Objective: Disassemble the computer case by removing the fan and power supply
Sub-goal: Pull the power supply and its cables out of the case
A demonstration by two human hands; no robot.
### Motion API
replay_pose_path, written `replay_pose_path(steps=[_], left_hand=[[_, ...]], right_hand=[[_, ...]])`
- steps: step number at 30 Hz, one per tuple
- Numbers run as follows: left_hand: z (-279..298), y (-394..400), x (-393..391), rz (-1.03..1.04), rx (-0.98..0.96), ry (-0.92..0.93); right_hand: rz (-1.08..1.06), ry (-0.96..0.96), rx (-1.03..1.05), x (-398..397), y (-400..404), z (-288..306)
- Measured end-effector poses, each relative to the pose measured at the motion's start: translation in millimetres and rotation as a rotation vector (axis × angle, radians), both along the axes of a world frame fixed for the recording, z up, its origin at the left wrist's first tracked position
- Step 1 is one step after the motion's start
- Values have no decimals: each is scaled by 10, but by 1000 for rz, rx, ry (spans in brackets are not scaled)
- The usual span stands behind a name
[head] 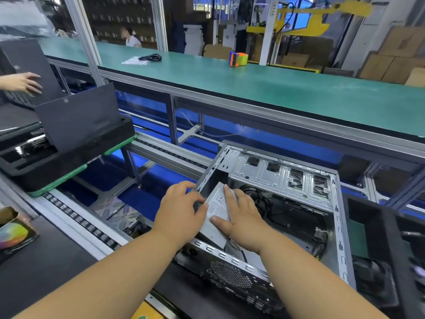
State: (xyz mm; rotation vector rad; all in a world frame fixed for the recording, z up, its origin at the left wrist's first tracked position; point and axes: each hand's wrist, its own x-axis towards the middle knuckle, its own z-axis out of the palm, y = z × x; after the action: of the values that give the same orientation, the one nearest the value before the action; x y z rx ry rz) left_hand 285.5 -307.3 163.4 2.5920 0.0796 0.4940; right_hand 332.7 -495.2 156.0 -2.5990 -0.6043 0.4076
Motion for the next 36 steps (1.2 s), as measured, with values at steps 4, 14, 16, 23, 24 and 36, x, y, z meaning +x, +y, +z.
replay_pose_path(steps=[4,14,16,23,24,36], left_hand=[[5,53,38,-32,-216,111],[3,81,39,-107,-221,127],[16,94,40,-113,-261,133],[77,53,-20,-93,-260,141],[90,33,-37,-97,-235,128],[141,-64,-67,-132,-116,7]], right_hand=[[47,-24,-64,12,-57,62],[562,-280,-220,136,-136,378],[614,-382,-275,158,-64,351],[639,-543,-200,292,-90,255],[643,-550,-181,314,-119,254],[530,-435,125,539,-388,239]])
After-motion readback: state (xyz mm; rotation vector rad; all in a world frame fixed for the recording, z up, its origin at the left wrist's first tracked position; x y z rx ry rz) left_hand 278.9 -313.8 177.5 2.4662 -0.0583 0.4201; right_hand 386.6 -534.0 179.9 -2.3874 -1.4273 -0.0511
